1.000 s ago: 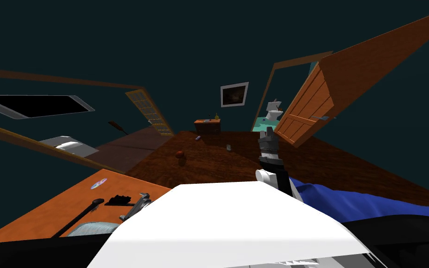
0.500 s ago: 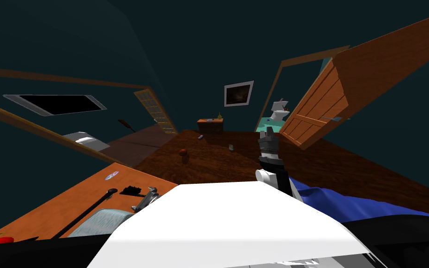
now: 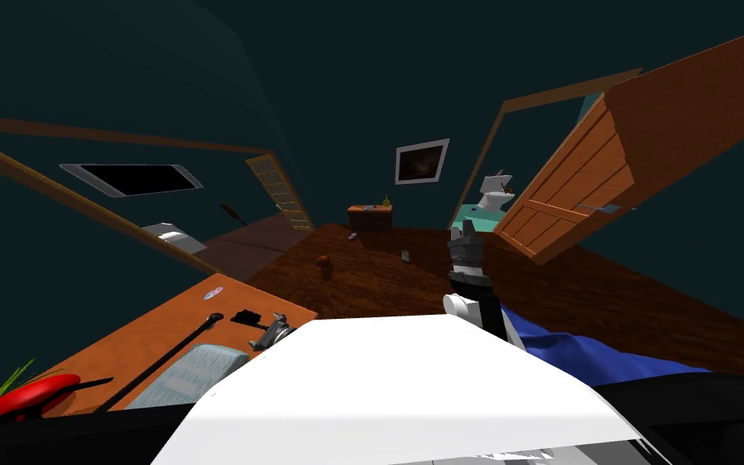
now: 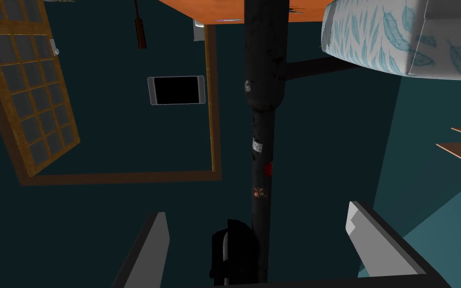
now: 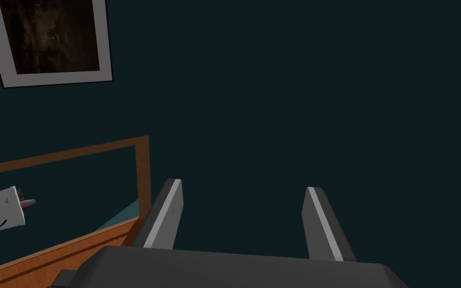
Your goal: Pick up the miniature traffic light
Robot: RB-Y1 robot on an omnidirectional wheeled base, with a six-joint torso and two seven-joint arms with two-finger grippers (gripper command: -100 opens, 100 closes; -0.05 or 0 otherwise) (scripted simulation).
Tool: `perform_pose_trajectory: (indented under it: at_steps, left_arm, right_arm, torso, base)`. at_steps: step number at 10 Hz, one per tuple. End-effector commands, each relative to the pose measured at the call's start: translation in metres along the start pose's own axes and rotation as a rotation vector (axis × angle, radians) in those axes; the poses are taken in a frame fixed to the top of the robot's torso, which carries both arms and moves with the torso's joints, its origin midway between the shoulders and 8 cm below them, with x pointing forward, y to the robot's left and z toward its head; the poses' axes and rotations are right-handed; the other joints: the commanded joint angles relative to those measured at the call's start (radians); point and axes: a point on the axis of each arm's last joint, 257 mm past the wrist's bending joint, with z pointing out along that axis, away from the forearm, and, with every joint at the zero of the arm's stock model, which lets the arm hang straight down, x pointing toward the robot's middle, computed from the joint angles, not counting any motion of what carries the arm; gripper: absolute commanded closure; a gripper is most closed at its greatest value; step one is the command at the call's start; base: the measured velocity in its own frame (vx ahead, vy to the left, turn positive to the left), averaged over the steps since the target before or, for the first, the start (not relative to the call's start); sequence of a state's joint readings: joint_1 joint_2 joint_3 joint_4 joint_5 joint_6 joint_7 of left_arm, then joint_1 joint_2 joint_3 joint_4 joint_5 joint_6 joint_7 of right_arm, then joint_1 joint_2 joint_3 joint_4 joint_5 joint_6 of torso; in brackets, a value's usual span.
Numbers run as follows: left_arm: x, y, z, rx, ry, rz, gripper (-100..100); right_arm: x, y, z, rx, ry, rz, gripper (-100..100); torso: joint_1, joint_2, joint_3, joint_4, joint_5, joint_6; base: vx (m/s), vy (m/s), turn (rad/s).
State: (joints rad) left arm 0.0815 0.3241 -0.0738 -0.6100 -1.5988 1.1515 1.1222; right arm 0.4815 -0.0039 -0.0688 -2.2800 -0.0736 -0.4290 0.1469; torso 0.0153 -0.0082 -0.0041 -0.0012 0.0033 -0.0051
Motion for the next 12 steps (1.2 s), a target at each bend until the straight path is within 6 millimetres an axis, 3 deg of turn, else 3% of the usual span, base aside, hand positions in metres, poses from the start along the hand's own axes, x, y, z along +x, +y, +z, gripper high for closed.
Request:
perform_pose_trajectory:
  at_steps: [1,2,3,5,6,7,8,10,12]
  left_arm:
    - [0.001,-0.044,-0.018,0.043,-0.002,0.003,-100]
    - [0.002,-0.046,-0.018,0.044,-0.002,0.01,-100]
    - [0.0,-0.078,-0.033,0.074,-0.004,-0.007,-100]
    - [0.0,-0.078,-0.033,0.074,-0.004,0.009,-100]
    - [-0.004,-0.109,-0.049,0.103,-0.009,-0.004,-100]
    - [-0.004,-0.109,-0.049,0.103,-0.009,0.009,-100]
    - [-0.01,-0.139,-0.065,0.131,-0.016,-0.018,-100]
    - [-0.01,-0.139,-0.065,0.13,-0.017,0.004,-100]
    - [-0.029,-0.196,-0.095,0.18,-0.041,-0.025,-100]
  right_arm:
    - [0.0,0.0,0.0,0.0,0.0,0.0,0]
    - [0.0,0.0,0.0,0.0,0.0,0.0,0]
    - [0.0,0.0,0.0,0.0,0.0,0.0,0]
    - [0.0,0.0,0.0,0.0,0.0,0.0,0]
    - [0.0,0.0,0.0,0.0,0.0,0.0,0]
    - [0.0,0.0,0.0,0.0,0.0,0.0,0]
    - [0.0,0.0,0.0,0.0,0.0,0.0,0]
    - [0.0,0.0,0.0,0.0,0.0,0.0,0]
    - [0.0,0.0,0.0,0.0,0.0,0.0,0]
  torso:
    - [0.0,0.0,0.0,0.0,0.0,0.0]
    - [0.003,0.001,0.001,0.0,0.001,0.0]
    - [0.003,0.001,0.001,0.0,0.001,0.001]
    - [0.002,0.001,0.001,0.0,0.001,0.001]
    - [-0.001,0.001,0.001,0.0,0.0,0.001]
    - [0.001,0.001,0.0,0.0,0.0,0.0]
    - [0.0,0.001,0.0,0.0,0.0,0.001]
    - [0.002,0.001,0.001,0.0,0.0,0.001]
    - [0.001,0.001,0.0,0.0,0.0,0.0]
  base:
    - [-0.063,0.127,0.301]
    - [-0.042,0.108,0.099]
    - [-0.045,0.122,0.167]
    - [-0.034,0.06,0.051]
    - [-0.033,0.079,0.234]
    - [-0.025,0.07,0.085]
    - [-0.04,0.097,0.184]
    - [-0.021,0.07,0.037]
    - [-0.03,0.11,0.271]
